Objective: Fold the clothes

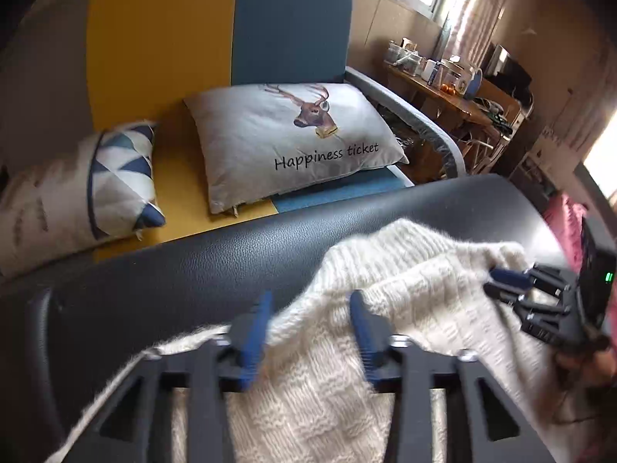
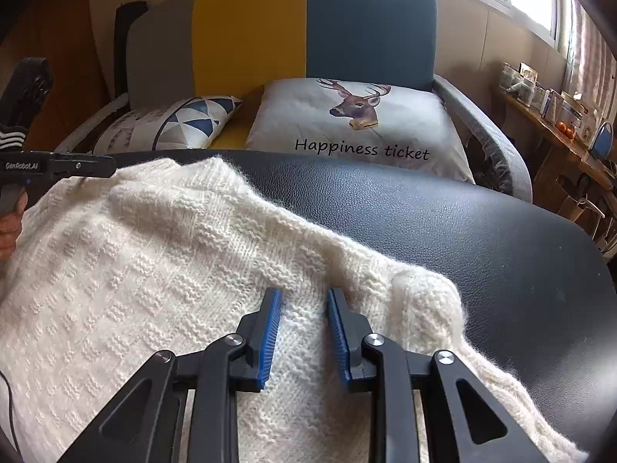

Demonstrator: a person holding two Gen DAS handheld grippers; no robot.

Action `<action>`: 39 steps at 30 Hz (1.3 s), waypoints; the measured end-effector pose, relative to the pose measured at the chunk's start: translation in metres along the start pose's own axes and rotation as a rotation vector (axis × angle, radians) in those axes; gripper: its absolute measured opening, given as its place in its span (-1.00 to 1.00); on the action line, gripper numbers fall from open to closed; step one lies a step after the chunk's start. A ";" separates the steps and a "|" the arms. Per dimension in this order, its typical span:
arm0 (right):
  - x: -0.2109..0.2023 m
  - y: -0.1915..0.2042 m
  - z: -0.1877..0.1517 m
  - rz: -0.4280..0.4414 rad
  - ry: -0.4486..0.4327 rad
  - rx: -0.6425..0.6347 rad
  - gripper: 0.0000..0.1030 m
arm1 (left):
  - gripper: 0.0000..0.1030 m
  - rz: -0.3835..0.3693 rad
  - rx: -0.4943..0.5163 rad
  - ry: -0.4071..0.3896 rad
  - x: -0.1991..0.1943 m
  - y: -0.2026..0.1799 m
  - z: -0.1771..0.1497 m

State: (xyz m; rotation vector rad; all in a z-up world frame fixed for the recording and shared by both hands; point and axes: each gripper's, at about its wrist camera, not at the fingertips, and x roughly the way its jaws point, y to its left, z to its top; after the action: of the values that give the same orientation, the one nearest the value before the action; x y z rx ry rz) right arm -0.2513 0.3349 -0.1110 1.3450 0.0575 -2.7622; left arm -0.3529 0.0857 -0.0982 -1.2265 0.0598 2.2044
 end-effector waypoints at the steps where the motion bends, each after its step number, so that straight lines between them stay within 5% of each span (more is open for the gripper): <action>1: 0.000 0.001 0.000 -0.003 -0.001 -0.003 -0.50 | 0.05 -0.030 -0.014 0.041 0.009 0.001 0.004; 5: 0.000 0.000 -0.001 -0.003 -0.005 -0.003 -0.50 | 0.05 -0.155 -0.015 0.178 0.035 -0.003 0.021; 7: -0.001 -0.002 -0.001 0.004 -0.009 0.005 -0.50 | -0.87 -0.099 -0.017 0.149 0.032 -0.010 0.023; 11: 0.000 0.001 -0.001 -0.009 -0.014 -0.005 -0.50 | -0.88 0.098 0.105 -0.077 0.009 -0.041 0.011; 14: 0.000 0.004 -0.001 -0.027 -0.015 -0.018 -0.50 | -0.87 0.326 0.260 -0.109 0.032 -0.067 -0.012; 16: 0.000 0.004 -0.002 -0.031 -0.015 -0.018 -0.50 | -0.86 0.400 0.325 -0.090 0.047 -0.077 -0.018; 18: 0.000 0.003 -0.002 -0.029 -0.015 -0.015 -0.50 | -0.84 0.348 0.286 -0.079 0.045 -0.077 -0.008; 23: 0.000 0.003 -0.001 -0.025 -0.011 -0.009 -0.50 | -0.70 0.202 -0.014 -0.038 0.019 -0.035 0.009; 28: -0.016 -0.009 0.001 0.030 0.039 0.065 -0.51 | -0.51 0.146 -0.185 -0.048 -0.030 -0.013 -0.024; 32: -0.077 -0.043 -0.026 0.153 -0.040 0.274 -0.50 | -0.42 0.149 -0.159 -0.018 -0.060 -0.030 -0.077; 34: -0.105 -0.055 -0.051 0.145 -0.041 0.332 -0.50 | -0.22 0.124 -0.125 -0.018 -0.074 -0.046 -0.104; 39: -0.141 -0.076 -0.104 0.057 0.019 0.356 -0.50 | -0.15 0.070 -0.010 -0.036 -0.101 -0.101 -0.158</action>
State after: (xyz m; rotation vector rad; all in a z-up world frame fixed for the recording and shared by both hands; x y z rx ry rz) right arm -0.0893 0.4234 -0.0640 1.4159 -0.4855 -2.8039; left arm -0.1407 0.0681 -0.0842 -1.2062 0.0787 2.2891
